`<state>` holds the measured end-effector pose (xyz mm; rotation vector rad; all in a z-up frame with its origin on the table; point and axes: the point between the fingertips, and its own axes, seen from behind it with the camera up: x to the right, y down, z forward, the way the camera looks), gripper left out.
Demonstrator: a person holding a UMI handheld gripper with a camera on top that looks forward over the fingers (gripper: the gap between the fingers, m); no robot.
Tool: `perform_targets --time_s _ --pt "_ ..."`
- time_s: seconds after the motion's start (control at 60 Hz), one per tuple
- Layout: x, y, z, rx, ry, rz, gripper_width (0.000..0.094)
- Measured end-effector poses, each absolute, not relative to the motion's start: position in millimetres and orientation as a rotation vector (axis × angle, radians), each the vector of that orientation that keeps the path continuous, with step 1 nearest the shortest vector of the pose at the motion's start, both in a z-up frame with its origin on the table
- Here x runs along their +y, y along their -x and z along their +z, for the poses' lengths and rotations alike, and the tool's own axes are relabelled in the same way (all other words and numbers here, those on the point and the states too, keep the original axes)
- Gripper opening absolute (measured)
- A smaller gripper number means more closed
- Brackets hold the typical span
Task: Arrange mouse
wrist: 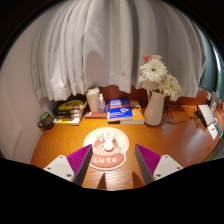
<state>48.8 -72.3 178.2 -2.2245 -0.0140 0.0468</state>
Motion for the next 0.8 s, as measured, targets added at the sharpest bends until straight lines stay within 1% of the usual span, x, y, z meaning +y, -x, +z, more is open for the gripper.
perform_targets --time_s 0.15,0.35,0.533,0.683,0.8 --pt "-126.5 -61.2 201.5 -0.021 2.191 0.056 0.0849" --pt "-171.3 -76.5 224.8 -0.001 2.155 0.076 0.0851" --pt "-198.1 -84.6 237.3 0.002 2.150 0.078 0.0846" --pt "-208.2 -90.6 260.1 0.001 2.115 0.079 0.0849" --pt "-210.1 -95.9 270.6 0.006 2.094 0.068 0.0849"
